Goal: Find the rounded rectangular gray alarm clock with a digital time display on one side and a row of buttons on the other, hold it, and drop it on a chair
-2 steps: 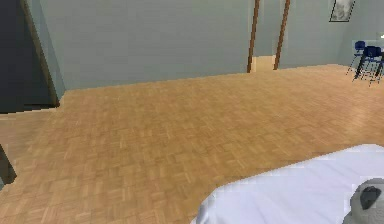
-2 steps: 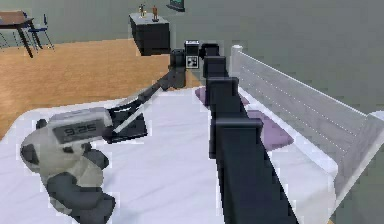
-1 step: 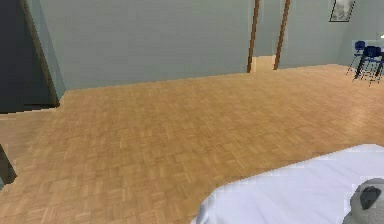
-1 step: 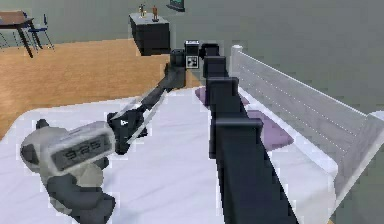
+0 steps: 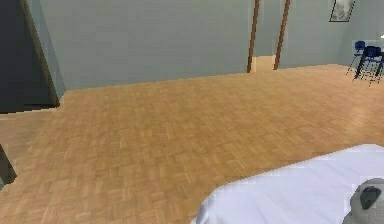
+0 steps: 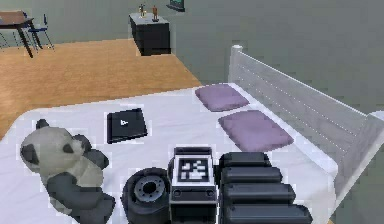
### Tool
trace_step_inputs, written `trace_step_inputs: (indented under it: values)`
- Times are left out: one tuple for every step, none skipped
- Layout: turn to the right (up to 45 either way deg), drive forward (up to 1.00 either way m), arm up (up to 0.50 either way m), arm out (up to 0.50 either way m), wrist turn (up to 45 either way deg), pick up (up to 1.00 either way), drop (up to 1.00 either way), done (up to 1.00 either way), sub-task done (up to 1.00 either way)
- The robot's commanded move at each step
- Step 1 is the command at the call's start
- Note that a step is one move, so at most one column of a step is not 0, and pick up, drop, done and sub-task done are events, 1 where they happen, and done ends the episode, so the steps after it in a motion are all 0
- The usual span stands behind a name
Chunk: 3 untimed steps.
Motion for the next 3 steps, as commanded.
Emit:
trace_step_inputs:
  values:
    - [-45.0, 0.00, 0.00, 0.00, 0.0, 0.00, 0.00, 0.00, 0.00]
    - [-45.0, 0.00, 0.00, 0.00, 0.0, 0.00, 0.00, 0.00, 0.00]
    - [-18.0, 0.00, 0.00, 0.00, 0.0, 0.00, 0.00, 0.00, 0.00]
